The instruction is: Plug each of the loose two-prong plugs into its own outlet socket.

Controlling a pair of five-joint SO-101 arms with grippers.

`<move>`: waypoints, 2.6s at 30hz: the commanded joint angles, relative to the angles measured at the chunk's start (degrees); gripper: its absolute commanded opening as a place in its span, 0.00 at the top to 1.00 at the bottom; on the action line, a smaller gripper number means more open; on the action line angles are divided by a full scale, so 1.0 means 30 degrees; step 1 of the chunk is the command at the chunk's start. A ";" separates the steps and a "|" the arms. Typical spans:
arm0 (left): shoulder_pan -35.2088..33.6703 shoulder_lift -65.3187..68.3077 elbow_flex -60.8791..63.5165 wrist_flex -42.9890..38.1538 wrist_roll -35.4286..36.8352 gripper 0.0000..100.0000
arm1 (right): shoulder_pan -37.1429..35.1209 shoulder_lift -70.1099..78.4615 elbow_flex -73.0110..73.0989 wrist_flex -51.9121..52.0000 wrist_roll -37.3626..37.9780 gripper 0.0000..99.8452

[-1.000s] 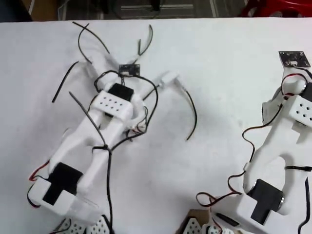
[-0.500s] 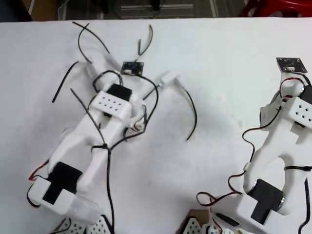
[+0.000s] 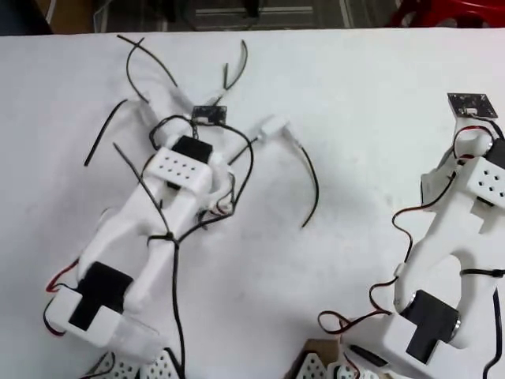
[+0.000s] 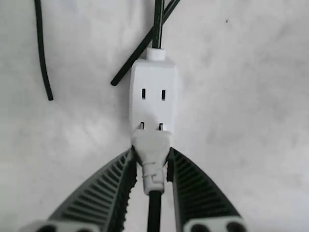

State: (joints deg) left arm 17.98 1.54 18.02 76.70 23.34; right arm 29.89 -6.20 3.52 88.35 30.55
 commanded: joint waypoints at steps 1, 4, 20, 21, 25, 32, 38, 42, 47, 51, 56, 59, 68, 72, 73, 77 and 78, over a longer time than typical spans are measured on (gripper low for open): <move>0.0103 -0.0132 -0.0176 -0.0615 0.0234 0.98 | 0.0103 -0.0630 -0.0117 -0.0132 0.0176 0.98; 0.0249 -0.0132 -0.0059 -0.0645 0.0234 0.98 | 0.0103 -0.0630 -0.0088 -0.0132 0.0176 0.98; 0.0220 0.2740 -0.2286 0.2432 0.0176 0.98 | 0.0132 -0.0630 0.0703 -0.0278 0.0234 0.98; 0.0220 0.2740 -0.2286 0.2432 0.0088 0.98 | 0.0132 -0.0630 0.0703 -0.0278 0.0234 0.98; 0.0220 0.2974 -0.1758 0.2051 -0.0762 0.98 | 0.0132 -0.0630 0.0703 -0.0278 0.0234 0.98; 0.0190 0.4821 -0.2227 0.1231 -0.0821 0.98 | 0.0132 -0.0630 0.0703 -0.0161 0.0234 0.98; -0.0337 0.4908 -0.2637 0.1260 -0.0850 0.91 | 0.0630 -0.2154 0.0733 -0.0220 0.0234 0.98; -0.1099 0.4938 -0.4337 0.3223 -0.0821 0.74 | 0.0777 -0.3678 0.0908 -0.0161 0.0234 0.98; -0.1744 0.5143 -0.5861 0.5245 -0.0762 0.56 | 0.0308 -0.5231 0.2667 -0.0513 0.0234 0.98; -0.1773 0.5348 -0.5861 0.5216 -0.0762 0.55 | 0.0161 -0.6256 0.4220 -0.1538 0.0234 0.98; -0.1773 0.7985 -0.6066 0.4103 -0.0850 0.61 | 0.0161 -0.7604 0.5158 -0.1832 0.0234 0.98; -0.1714 0.9128 -0.7267 0.4542 -0.0879 0.69 | 0.0190 -0.8103 0.5245 -0.1832 0.0264 0.98; -0.1773 0.9978 -1.0696 0.6623 -0.0879 0.92 | 0.0278 -0.8454 0.5216 -0.1861 0.0264 0.98; -0.1802 0.9978 -1.2806 0.6740 -0.0879 0.92 | 0.0308 -0.8396 0.5216 -0.1861 0.0264 0.98; -0.1832 0.9978 -1.3509 0.6740 -0.0879 0.92 | 0.0308 -0.8396 0.5216 -0.1861 0.0264 0.98; -0.2564 1.0154 -1.7172 0.6593 -0.0879 0.92 | 0.0337 -0.8396 0.5216 -0.1861 0.0264 0.98; -0.2828 1.0154 -1.8139 0.6535 -0.0879 0.92 | 0.0337 -0.8396 0.5216 -0.1861 0.0264 0.98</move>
State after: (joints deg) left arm 12.09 32.66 -26.64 96.66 21.32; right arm 30.77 -29.93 19.60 83.69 30.90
